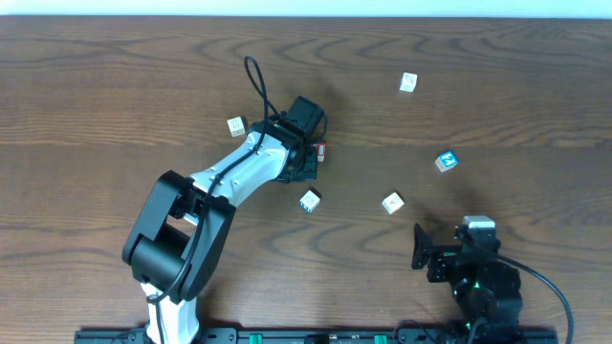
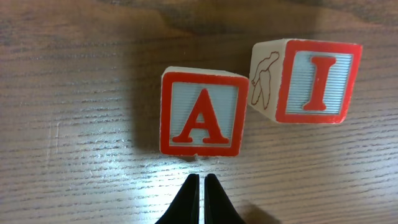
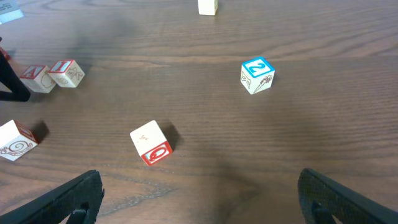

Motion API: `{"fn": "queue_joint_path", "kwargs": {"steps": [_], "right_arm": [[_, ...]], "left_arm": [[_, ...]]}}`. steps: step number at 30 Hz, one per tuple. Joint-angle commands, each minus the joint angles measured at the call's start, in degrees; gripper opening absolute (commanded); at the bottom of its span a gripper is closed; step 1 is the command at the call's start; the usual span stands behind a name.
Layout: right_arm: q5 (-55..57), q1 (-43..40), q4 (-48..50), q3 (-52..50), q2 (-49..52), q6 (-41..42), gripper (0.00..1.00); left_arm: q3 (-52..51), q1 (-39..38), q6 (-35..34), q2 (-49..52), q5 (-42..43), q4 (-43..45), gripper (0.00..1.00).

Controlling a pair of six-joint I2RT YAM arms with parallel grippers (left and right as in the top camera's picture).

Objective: Spell out Ai2
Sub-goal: 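Push the 'A' block upright against the 'I' block with left gripper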

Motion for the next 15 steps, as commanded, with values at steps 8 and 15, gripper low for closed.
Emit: {"fn": "queue_joint_path", "kwargs": {"steps": [8,15], "right_arm": [[-0.42,-0.44,-0.02,-0.33,-0.37,-0.33,0.99],[-0.42,-0.44,-0.02,-0.33,-0.37,-0.33,0.99]], "left_arm": [[-0.50,0.20,-0.02,2.23,-0.59,2.86,0.06],[-0.50,0.17,0.02,2.67,-1.29,3.54,0.06]]}}
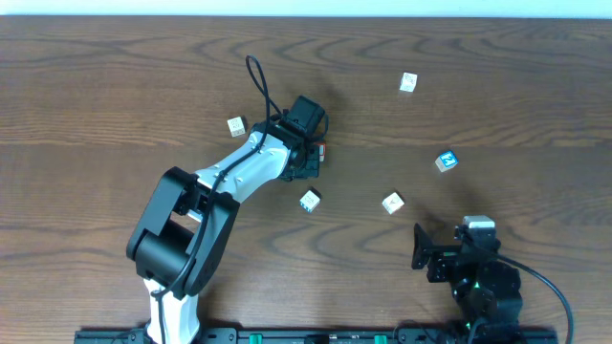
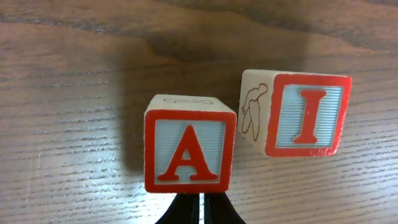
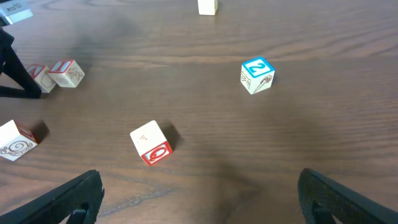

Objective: Spell out Ai2
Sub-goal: 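Push the 'A' block upright against the 'I' block with left gripper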

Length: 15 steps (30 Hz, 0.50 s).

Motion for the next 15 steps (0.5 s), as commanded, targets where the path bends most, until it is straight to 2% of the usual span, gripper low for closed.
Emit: {"fn": "queue_joint_path", "kwargs": {"steps": [1,15], "right_arm": [[-0.42,-0.44,-0.02,-0.33,-0.37,-0.33,0.99],[-0.42,-0.44,0.00,-0.33,-0.37,-0.33,0.99]], "left_arm": [[-0.50,0.20,0.00,1.18,-1.55,0.04,0.06],[-0.50,0.20,1.66,1.18,-3.74,0.02,0.06]]}}
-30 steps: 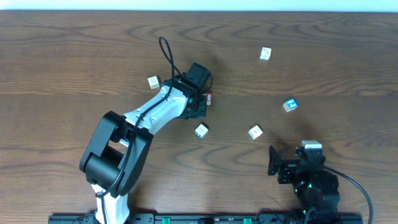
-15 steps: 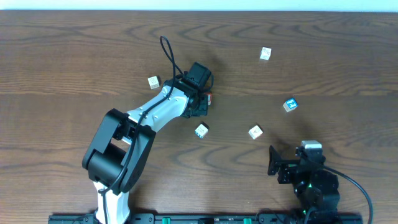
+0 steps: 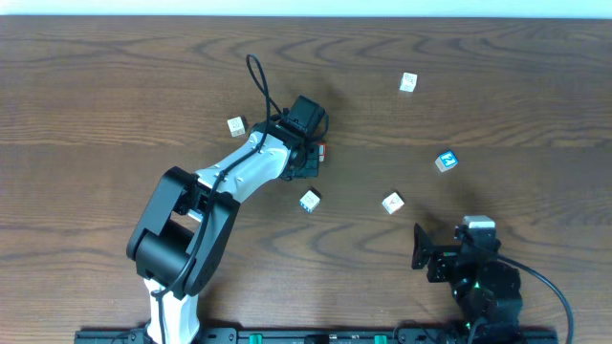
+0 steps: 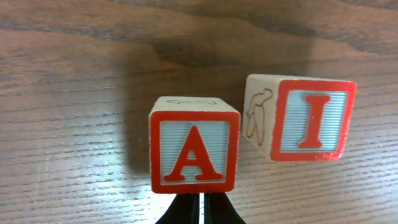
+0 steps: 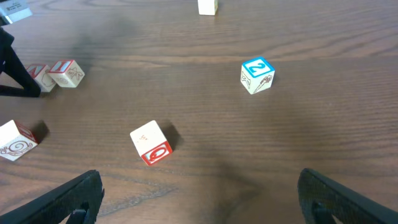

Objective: Spell out Ai2
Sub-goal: 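Push the 'A' block upright against the 'I' block with left gripper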

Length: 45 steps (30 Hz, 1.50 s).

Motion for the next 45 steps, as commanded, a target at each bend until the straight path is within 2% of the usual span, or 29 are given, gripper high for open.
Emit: {"fn": "queue_joint_path", "kwargs": {"steps": [1,16,21,26,30,42,45], "right_arm": [[-0.39,-0.44,-0.02,-0.33,-0.37,-0.33,0.99],[-0.39,-0.44,-0.02,-0.33,-0.37,-0.33,0.99],[-0.39,-0.44,-0.02,-0.33,-0.37,-0.33,0.99],[-0.39,-0.44,-0.02,-0.33,-0.37,-0.33,0.99],[-0.39,-0.44,-0.02,-0.33,-0.37,-0.33,0.99],[-0.39,-0.44,-0.02,-0.33,-0.37,-0.33,0.99],[-0.39,-0.44,0.00,-0.33,-0.37,-0.33,0.99]], "left_arm": [[-0.50,0.20,1.40,1.16,-2.38,-0.07,0.06],[-0.50,0.17,1.46,1.16,-2.56,1.27,0.06],[-0.48,0.17,1.44,0.59,-1.05,-2.32,0.06],[-0.48,0.26,1.40,-2.60,-7.96,-5.97,0.06],[-0.48,0.79,1.44,-3.23,-12.50,-3.52,0.06],[-0.50,3.67,1.46,-1.46,-12.22,3.34,0.05],[-0.50,3.67,1.44,-0.15,-9.64,4.72,0.06]]}}
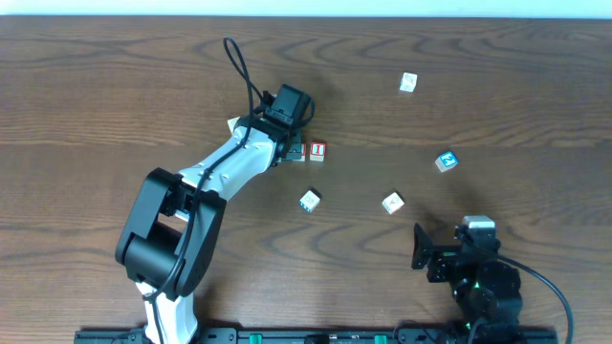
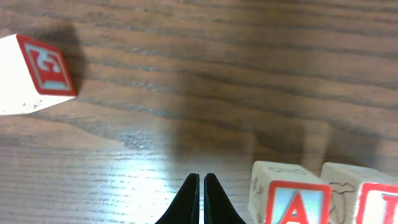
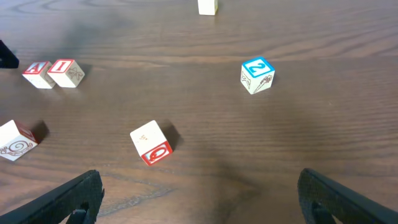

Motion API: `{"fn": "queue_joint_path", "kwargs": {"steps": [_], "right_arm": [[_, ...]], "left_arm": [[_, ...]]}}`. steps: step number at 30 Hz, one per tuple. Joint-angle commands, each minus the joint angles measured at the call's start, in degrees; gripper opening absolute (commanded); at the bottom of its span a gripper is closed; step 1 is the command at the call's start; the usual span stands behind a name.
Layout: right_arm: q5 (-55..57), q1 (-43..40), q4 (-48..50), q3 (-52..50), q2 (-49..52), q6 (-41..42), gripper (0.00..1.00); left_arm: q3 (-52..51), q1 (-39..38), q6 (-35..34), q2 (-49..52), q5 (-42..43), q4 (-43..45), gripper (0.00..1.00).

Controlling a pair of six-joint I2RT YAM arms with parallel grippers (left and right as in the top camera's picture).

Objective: Spell out Ai2
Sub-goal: 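Push the 'A' block upright against the 'I' block with left gripper, then open left gripper and lift it up off the 'A' and 'I' blocks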

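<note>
The red A block (image 1: 298, 151) and the red I block (image 1: 316, 150) stand side by side at mid-table, also seen as the A block (image 3: 37, 73) and the I block (image 3: 65, 71), and at the bottom right of the left wrist view as the A block (image 2: 291, 200). The blue 2 block (image 1: 445, 161) lies apart at the right, seen too as the 2 block (image 3: 257, 74). My left gripper (image 2: 200, 186) is shut and empty, just left of the A block. My right gripper (image 3: 199, 177) is open and empty near the front edge.
Loose blocks lie around: a red-lettered block (image 2: 34, 74) left of the left gripper, a white block (image 1: 309, 200), a red-marked block (image 3: 152, 143), and a far block (image 1: 408, 82). The right arm's base (image 1: 478, 277) sits at the front right.
My left gripper, still shut, has left the A block's front and now sits up and to the left of it. The A and I blocks show uncovered in the overhead view.
My shut left gripper stood just short of the A block, with the I block askew beside it. Then its tips were against the A block's base at two moments. Now the gripper is away, and A and I stand together. The right arm stayed put.
</note>
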Motion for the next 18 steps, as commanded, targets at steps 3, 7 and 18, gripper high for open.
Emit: {"fn": "queue_joint_path", "kwargs": {"steps": [3,7,18], "right_arm": [[-0.39,-0.44,-0.02,-0.33,-0.37,-0.33,0.99],[-0.39,-0.44,-0.02,-0.33,-0.37,-0.33,0.99],[-0.39,-0.44,-0.02,-0.33,-0.37,-0.33,0.99]], "left_arm": [[-0.33,0.02,0.33,1.79,2.54,1.33,0.06],[-0.33,0.02,0.28,1.79,4.55,1.62,0.06],[-0.33,0.00,-0.37,1.79,7.56,1.73,0.06]]}}
